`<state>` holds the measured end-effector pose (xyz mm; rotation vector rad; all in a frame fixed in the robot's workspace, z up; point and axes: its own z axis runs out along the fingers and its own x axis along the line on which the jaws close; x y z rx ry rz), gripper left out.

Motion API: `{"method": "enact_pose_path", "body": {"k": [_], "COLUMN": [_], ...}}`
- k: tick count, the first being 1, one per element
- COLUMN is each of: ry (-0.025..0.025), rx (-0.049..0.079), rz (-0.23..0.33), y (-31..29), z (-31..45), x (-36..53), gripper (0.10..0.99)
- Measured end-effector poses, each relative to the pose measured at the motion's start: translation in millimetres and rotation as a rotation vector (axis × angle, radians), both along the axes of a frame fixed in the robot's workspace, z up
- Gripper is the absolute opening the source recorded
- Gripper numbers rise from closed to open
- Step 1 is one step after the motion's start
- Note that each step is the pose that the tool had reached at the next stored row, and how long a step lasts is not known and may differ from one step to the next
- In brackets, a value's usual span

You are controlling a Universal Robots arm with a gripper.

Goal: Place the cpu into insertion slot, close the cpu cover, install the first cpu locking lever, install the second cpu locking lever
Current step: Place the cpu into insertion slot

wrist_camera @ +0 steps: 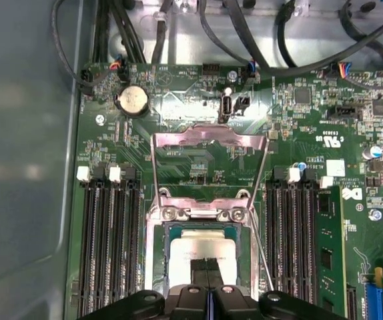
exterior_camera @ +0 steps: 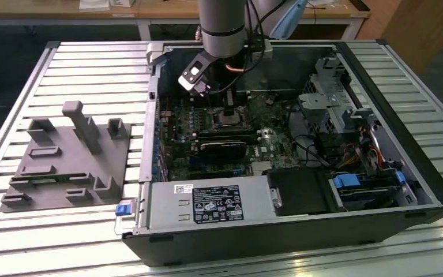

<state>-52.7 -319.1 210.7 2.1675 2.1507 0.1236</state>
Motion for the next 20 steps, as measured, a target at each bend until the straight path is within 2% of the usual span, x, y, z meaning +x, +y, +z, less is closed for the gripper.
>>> {"method": "enact_pose_path", "body": {"k": [3, 6, 8, 9, 11, 20], "ry": [0.0326, 0.0614, 0.0761, 0.0805, 0.0860, 0.0867], "rx": [0.000, 0.000, 0.000, 0.000, 0.000, 0.000], "rz": [0.000, 0.000, 0.000, 0.000, -0.001, -0.002], "y": [0.0, -0.1, -0.1, -0.1, -0.1, -0.1], "z": [-0.1, -0.2, -0.3, -0.3, -0.4, -0.3], "x": [3.8, 7.6, 10.1, 11.5, 14.2, 19.6], "gripper": [0.106, 0.106, 0.106, 0.106, 0.106, 0.106]}}
